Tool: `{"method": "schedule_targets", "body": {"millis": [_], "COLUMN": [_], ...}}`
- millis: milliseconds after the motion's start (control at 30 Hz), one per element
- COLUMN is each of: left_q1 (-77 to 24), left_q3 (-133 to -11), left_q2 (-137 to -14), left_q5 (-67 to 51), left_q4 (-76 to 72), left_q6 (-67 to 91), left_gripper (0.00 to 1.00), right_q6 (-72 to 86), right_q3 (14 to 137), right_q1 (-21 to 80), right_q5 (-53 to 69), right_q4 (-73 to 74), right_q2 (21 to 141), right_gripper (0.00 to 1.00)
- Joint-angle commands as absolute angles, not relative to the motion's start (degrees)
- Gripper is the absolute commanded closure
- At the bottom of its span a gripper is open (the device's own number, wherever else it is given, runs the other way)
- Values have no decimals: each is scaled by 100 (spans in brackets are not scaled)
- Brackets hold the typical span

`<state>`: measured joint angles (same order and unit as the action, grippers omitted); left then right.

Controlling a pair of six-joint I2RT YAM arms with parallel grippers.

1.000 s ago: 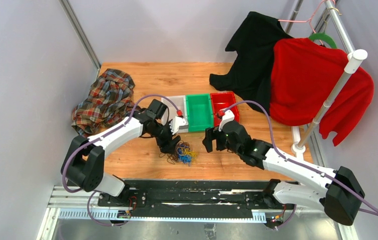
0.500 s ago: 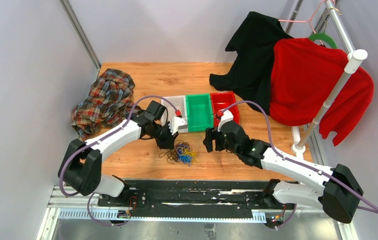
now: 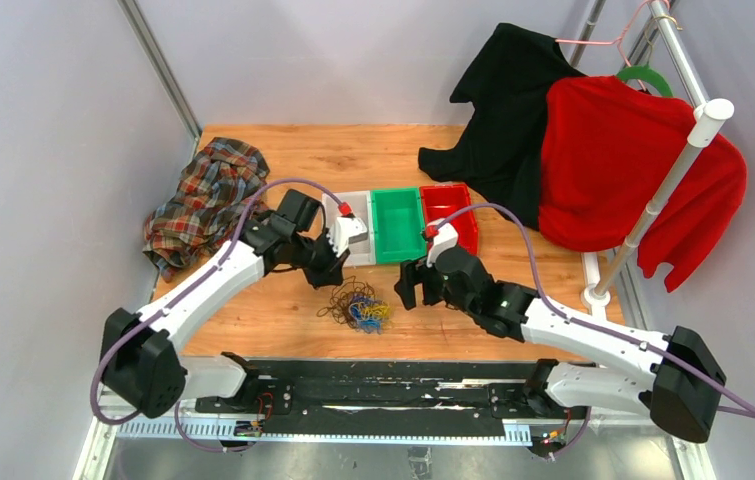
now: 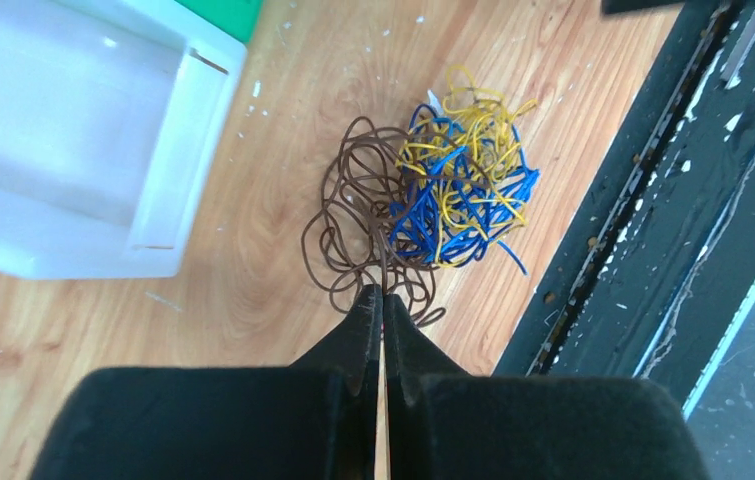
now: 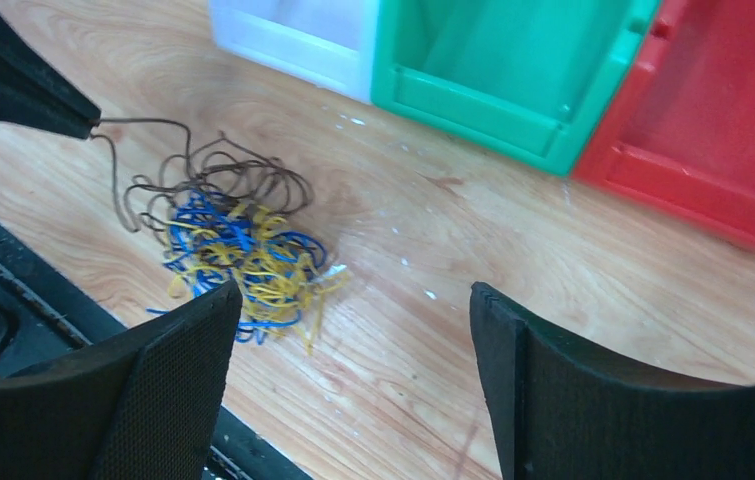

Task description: Untangle the cables

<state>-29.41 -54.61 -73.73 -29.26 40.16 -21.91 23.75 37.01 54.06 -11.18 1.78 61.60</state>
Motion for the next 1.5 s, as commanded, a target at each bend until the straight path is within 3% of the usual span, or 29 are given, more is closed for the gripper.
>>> {"method": "schedule_targets", "body": {"millis": [0, 267, 667, 1100, 1467], "left_q1": [-2979, -2981, -2982, -2984, -2980], "left_q3": [-6030, -6693, -7509, -8813, -10898], "left_q2": [-6834, -6406, -6262, -6298, -6788], "left_q5": [-2781, -3109, -3627, -4149, -3749], "left_q4": [4742, 5236, 5791, 6212, 6319], "left_q6": [-2049, -1632, -1396, -1102, -1073], "left_gripper": [100, 99, 99, 99, 100], "right_q6": [2108, 1643, 1529, 1609, 2094], "right_q3": [4159, 4548, 5031, 5524, 5042], "right_q1": [5902, 6641, 6663, 6501, 6495], "right_q5": [-1390, -1682, -2277, -2401, -2307], "right_q4": [-275, -1628, -2726, -2846, -2805], "right_q2": [6343, 7155, 8185, 8937, 9377], "right_gripper": [15, 15, 16, 20, 25]}}
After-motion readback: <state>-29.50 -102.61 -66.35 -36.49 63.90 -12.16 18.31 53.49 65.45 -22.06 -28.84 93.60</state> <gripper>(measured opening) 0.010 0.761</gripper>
